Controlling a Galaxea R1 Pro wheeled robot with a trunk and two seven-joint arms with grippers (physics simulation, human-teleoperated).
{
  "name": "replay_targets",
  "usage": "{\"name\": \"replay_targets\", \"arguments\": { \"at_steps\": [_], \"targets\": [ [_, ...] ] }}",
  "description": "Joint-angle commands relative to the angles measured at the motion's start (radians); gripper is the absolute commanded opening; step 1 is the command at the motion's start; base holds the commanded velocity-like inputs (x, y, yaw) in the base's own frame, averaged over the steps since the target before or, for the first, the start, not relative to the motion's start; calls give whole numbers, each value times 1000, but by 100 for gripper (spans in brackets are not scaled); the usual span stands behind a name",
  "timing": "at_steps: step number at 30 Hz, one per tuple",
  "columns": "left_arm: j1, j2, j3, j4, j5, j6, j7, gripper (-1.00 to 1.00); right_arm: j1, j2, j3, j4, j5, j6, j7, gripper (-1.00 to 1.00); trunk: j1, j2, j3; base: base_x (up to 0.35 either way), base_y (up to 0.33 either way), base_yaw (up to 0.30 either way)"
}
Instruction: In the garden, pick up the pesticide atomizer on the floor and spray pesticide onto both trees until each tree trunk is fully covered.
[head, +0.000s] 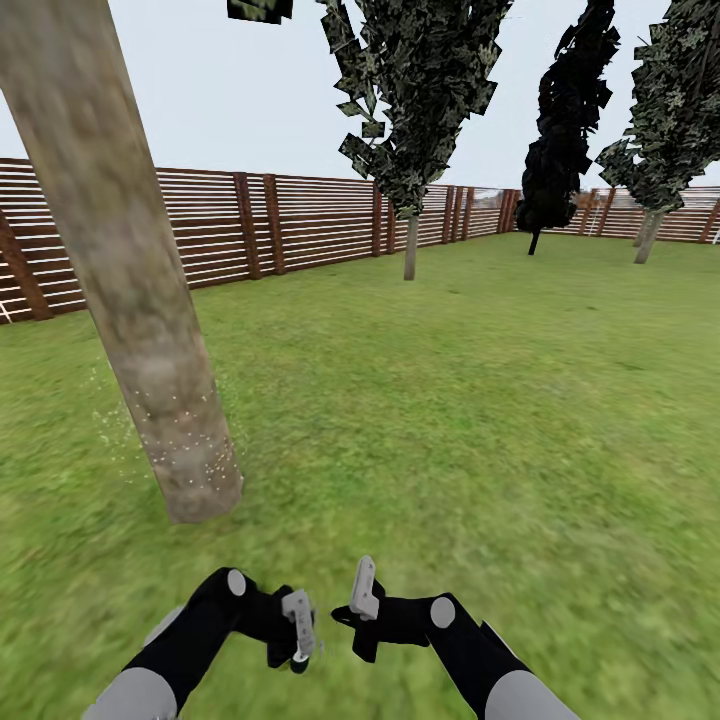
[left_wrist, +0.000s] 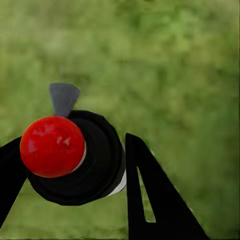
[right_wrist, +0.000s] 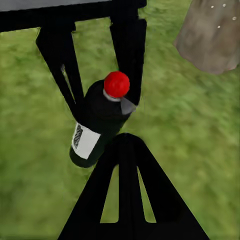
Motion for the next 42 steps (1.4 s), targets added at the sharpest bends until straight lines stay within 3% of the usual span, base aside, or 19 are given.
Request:
{"name": "replay_targets", "arguments": {
  "at_steps": [1, 4, 5, 6, 7, 8, 9, 12, 13, 14, 16, 18, 20, 22, 24, 27, 29, 33, 42],
  "targets": [
    [-3, 29, 0, 0, 4, 2, 0, -100, 0, 0, 0, 0, 0, 0, 0, -100, 0, 0, 0, 0, 0, 0],
    [-4, 131, 0, 0, 2, 2, -2, -100, 0, 0, 0, 1, 1, 0, 0, -100, 0, 0, 0, 0, 0, 0],
    [3, 189, 1, 0, -1, 0, -2, -100, 0, 0, -1, 2, 0, 0, 0, -100, 0, 0, 0, 0, 0, 0],
    [8, 274, 3, 6, 0, -1, 0, -100, 0, 0, -2, 5, 0, 0, 0, -100, 0, 0, 0, 0, 0, 0],
    [8, 298, 3, 21, 0, -1, 3, -100, 0, 0, -3, 6, 0, 0, 0, -100, 0, 0, 0, 0, 0, 0],
    [8, 308, 3, 34, -1, 0, 6, -100, 0, 0, -5, 8, 0, 0, 0, 100, 0, 0, 0, 0, 0, 0],
    [8, 315, 4, 46, 0, 1, 12, -100, 0, 0, -6, 9, 1, -1, -2, 100, 0, 0, 0, 0, 0, 0],
    [8, 316, 68, 95, 5, 2, 97, -100, 1, -32, -10, 14, 0, -1, -8, 100, 0, 0, 0, 0, 0, 0],
    [8, 312, 108, 120, 7, 1, 138, -100, 2, -59, -11, 19, -2, -2, -18, 100, 0, 0, 0, 0, 0, 0],
    [8, 295, 191, 165, 30, 1, 224, -100, 3, -94, -43, 69, -39, -4, -89, 100, 0, 0, 0, 0, 0, 0],
    [8, 259, 353, 234, 147, -2, 425, -100, 4, -116, -151, 201, -116, -12, -304, 100, 0, 0, 0, 0, 0, 0],
    [9, 251, 447, 289, 254, -46, 578, -100, 7, -133, -194, 260, -135, -65, -470, 100, 0, 0, 0, 0, 0, 0],
    [27, 250, 485, 359, 389, -208, 725, -100, 49, -138, -206, 283, -141, -170, -671, 100, 0, 0, 0, 0, 0, 0],
    [69, 249, 494, 437, 530, -340, 876, -100, 98, -136, -209, 289, -145, -212, -892, 100, 0, 0, 0, 0, 0, 0],
    [122, 249, 498, 489, 634, -457, 960, -100, 137, -129, -210, 291, -186, -246, -1088, 100, 0, 0, 0, 0, 0, 0],
    [180, 251, 503, 522, 718, -511, 1007, -100, 147, -126, -209, 293, -331, -261, -1141, 100, 0, 0, 0, 0, 0, 0],
    [204, 250, 503, 559, 745, -520, 1020, -100, 148, -126, -207, 331, -370, -261, -1145, 100, 0, 0, 0, 0, 0, 0],
    [213, 252, 506, 576, 756, -521, 1026, -100, 149, -127, -207, 453, -384, -261, -1146, 100, 0, 0, 0, 0, 0, 0],
    [214, 252, 507, 577, 756, -521, 1026, -100, 175, -130, -207, 469, -384, -259, -1145, 100, 0, 0, 0, 0, 0, 0]
  ]
}}
